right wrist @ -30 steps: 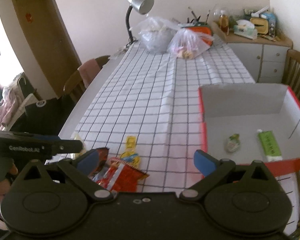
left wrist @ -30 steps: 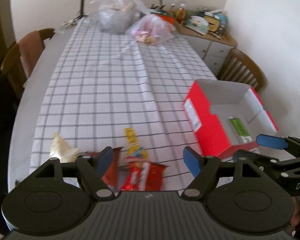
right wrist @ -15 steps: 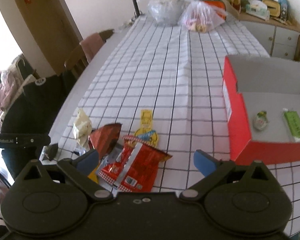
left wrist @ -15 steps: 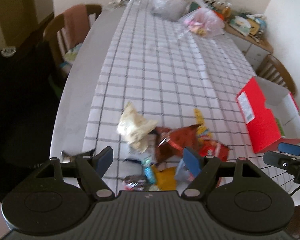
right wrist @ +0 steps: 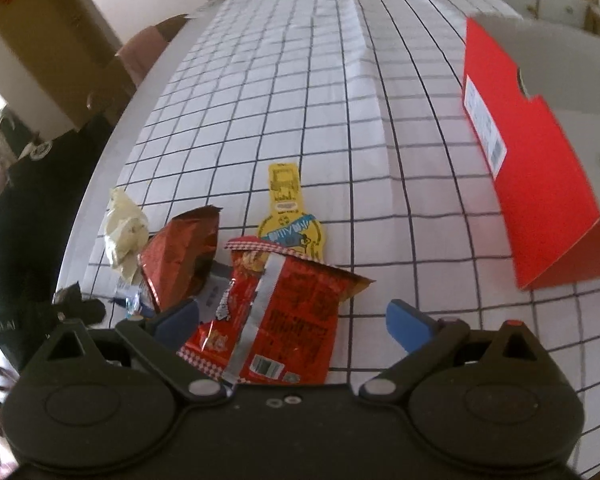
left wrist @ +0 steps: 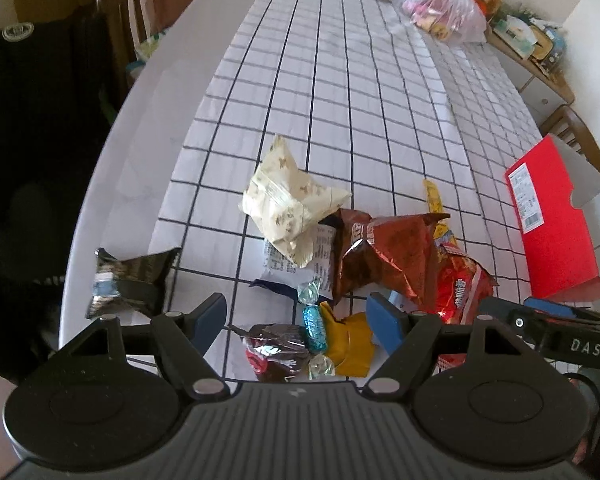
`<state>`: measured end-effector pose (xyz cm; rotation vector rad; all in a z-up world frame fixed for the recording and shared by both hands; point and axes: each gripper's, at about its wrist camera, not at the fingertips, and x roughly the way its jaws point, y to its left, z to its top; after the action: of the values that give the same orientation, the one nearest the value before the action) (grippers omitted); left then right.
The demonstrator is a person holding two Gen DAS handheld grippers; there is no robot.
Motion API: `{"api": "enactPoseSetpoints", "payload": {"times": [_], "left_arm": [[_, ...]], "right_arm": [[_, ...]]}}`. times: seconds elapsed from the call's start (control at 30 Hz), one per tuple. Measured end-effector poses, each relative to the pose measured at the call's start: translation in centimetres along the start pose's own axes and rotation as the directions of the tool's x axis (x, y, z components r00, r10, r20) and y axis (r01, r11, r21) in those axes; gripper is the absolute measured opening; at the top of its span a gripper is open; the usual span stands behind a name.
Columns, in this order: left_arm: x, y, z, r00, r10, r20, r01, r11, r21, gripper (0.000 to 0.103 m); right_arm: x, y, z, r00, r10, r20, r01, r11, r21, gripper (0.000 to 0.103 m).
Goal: Organize snacks
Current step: 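Grasp the red chip bag with the right tool while the left tool grasps the blue candy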
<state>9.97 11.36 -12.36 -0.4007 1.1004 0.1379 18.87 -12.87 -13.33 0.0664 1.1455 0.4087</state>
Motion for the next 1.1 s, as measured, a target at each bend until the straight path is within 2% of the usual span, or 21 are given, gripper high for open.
{"api": "enactPoseSetpoints", "payload": {"times": [0.17,0.23,0.5,0.57,0.67,0.8,0.9,1.1], "left_arm": [[1.8,-0.2,0.3,0.999,-0.003,-0.049,0.003,1.0,-0.016,0.074],[2.5,-0.2,0.3,0.998,-0.004,-0.07,0.003,1.0,-0.018,0.064],[4.2,0.9,0.7,0.993,-0.025,-0.117,0.015,0.996,-0.085,0.04],[4.6,1.2,0.8,0.99,-0.041,-0.133,0.026,0.993,-0.113,0.038],[5.0,1.2,0.8,0.989,-0.051,-0.141,0.034,0.992,-0.123,0.032],[5.1,1.1,0.7,0.986,-0.075,-0.147,0.055,0.989,-0.138,0.022],[5.2,1.2,0.7,0.985,-0.09,-0.147,0.068,0.987,-0.148,0.016],[4.9,1.6,0.6,0.986,-0.102,-0.129,0.078,0.98,-0.181,0.012]], "right_arm": [[1.3,0.1,0.0,1.0,-0.001,-0.013,0.002,1.0,0.017,0.1],[1.6,0.1,0.0,1.0,-0.006,-0.018,0.006,1.0,0.015,0.1],[2.6,0.0,-0.2,0.999,0.006,-0.035,-0.005,0.999,0.037,0.098],[2.8,-0.1,-0.3,0.999,0.009,-0.039,-0.007,0.999,0.04,0.097],[3.0,-0.2,-0.3,0.999,0.023,-0.042,-0.021,0.999,0.048,0.092],[3.3,-0.1,-0.4,0.997,0.053,-0.049,-0.05,0.998,0.049,0.08],[3.1,-0.1,-0.6,0.998,0.056,-0.041,-0.054,0.997,0.048,0.076],[2.4,-0.9,-0.8,0.997,0.069,-0.025,-0.067,0.995,0.07,0.072]]}}
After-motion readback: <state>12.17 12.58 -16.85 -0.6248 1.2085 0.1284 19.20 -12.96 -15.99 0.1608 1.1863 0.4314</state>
